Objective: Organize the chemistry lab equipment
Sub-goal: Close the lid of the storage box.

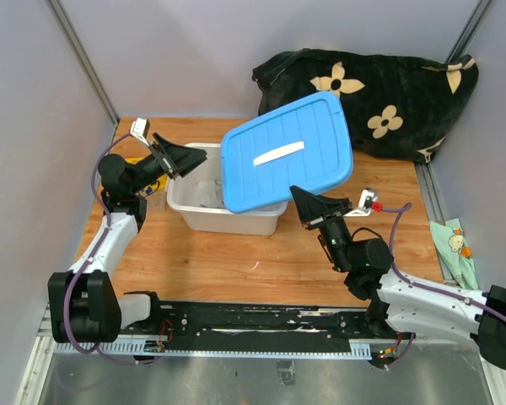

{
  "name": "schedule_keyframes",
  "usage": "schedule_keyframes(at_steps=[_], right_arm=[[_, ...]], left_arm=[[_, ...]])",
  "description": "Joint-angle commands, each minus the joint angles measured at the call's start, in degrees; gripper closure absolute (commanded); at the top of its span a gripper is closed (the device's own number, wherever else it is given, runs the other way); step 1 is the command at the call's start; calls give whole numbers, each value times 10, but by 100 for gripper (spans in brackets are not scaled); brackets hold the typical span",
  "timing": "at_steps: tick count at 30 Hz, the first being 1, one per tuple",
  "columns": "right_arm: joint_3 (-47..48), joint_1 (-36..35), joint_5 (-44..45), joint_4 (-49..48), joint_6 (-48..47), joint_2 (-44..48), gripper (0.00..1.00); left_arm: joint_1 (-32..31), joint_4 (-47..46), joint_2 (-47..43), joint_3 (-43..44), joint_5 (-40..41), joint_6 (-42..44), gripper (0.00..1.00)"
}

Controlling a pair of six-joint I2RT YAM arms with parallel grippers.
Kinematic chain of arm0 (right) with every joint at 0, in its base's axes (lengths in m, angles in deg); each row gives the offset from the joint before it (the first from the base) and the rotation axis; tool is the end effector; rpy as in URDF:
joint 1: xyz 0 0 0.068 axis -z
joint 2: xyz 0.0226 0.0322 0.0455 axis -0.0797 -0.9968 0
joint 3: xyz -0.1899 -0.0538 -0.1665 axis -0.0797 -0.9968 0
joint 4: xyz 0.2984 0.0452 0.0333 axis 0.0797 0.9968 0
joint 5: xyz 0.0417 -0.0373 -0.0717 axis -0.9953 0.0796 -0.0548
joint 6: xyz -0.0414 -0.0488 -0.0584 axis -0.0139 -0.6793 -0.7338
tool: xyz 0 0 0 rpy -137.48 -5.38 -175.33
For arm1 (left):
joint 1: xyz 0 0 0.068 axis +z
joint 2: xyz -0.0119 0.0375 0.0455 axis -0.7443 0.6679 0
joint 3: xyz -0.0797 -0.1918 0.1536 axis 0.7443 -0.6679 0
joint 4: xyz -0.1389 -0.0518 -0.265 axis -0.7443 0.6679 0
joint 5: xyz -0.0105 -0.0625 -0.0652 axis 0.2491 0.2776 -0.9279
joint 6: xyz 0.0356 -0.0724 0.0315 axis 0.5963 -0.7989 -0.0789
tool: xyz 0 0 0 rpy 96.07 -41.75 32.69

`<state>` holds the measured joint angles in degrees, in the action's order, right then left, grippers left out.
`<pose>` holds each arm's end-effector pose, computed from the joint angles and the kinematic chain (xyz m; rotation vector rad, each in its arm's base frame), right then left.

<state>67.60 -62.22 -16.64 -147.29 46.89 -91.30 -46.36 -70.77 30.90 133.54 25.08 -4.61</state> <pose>0.1646 0.1971 0.3000 0.2452 1.0526 1.2495 0.3358 -0.0508 0.3076 -0.1405 1.6215 -1.6024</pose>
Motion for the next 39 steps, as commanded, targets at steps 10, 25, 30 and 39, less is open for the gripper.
schedule_keyframes(at_steps=[10, 25, 30, 39], right_arm=[[69, -8, -46, -32, -13, -25, 99], [76, -8, -52, -42, 15, -35, 99], [72, -8, -52, -51, 28, -45, 99], [60, -8, -42, -30, 28, -29, 98]], left_arm=[[-6, -53, 18, -51, -24, 11, 35], [-39, -102, 47, -40, -1, -10, 37], [-39, -224, 71, -54, -1, -94, 48], [-37, -271, 98, -61, -26, -120, 79]])
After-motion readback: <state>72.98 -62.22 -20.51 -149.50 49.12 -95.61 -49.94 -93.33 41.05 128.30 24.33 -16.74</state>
